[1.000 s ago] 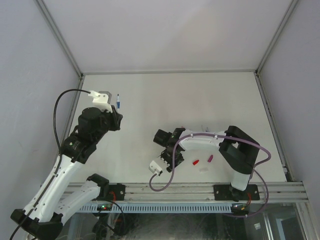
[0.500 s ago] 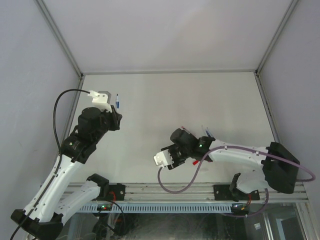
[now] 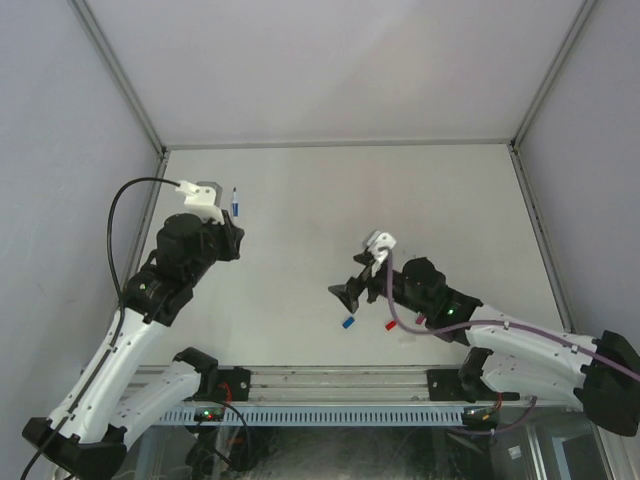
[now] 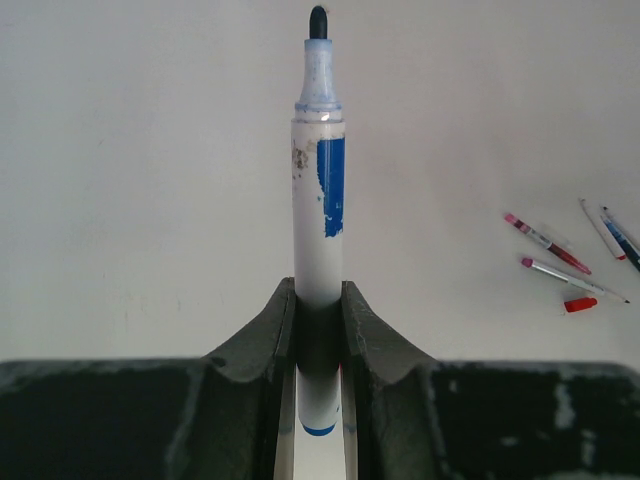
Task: Insert the pens into the pen caps
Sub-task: Place the pen cap at the center of the board, then insert the pen cap onto the pen.
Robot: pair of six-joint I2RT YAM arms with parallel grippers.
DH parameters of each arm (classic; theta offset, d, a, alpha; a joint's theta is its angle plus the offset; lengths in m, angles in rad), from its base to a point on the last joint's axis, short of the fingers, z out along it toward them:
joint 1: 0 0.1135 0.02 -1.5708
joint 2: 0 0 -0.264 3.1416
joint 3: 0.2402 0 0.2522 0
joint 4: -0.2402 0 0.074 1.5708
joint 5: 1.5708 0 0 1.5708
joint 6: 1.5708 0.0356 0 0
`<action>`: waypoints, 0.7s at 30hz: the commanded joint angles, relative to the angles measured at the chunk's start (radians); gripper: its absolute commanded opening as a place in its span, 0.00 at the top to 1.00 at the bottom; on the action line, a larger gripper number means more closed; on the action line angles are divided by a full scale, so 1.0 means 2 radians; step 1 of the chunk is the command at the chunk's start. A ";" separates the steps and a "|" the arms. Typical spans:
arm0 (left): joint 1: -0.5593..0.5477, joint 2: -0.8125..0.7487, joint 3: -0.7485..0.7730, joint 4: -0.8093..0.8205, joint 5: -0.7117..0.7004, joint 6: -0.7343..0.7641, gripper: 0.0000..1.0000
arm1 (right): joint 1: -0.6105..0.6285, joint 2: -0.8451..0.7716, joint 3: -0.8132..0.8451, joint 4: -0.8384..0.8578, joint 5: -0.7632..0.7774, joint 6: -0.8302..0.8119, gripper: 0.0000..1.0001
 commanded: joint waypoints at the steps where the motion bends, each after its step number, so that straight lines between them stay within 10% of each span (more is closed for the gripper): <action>1: 0.005 0.003 -0.003 0.013 0.005 -0.006 1.00 | -0.065 -0.042 0.026 -0.025 0.077 0.217 0.00; 7: 0.006 0.002 -0.004 0.014 0.006 -0.007 1.00 | -0.225 -0.058 0.035 -0.047 -0.104 0.324 0.00; 13: 0.006 0.002 -0.004 0.013 0.006 -0.007 1.00 | -0.243 -0.008 0.047 -0.057 -0.160 0.319 0.00; 17: 0.006 0.002 -0.004 0.013 0.003 -0.007 1.00 | -0.235 0.000 0.065 -0.098 -0.100 0.331 0.00; 21: 0.007 0.001 -0.004 0.013 0.001 -0.007 1.00 | -0.162 -0.034 0.106 -0.198 0.135 0.293 0.00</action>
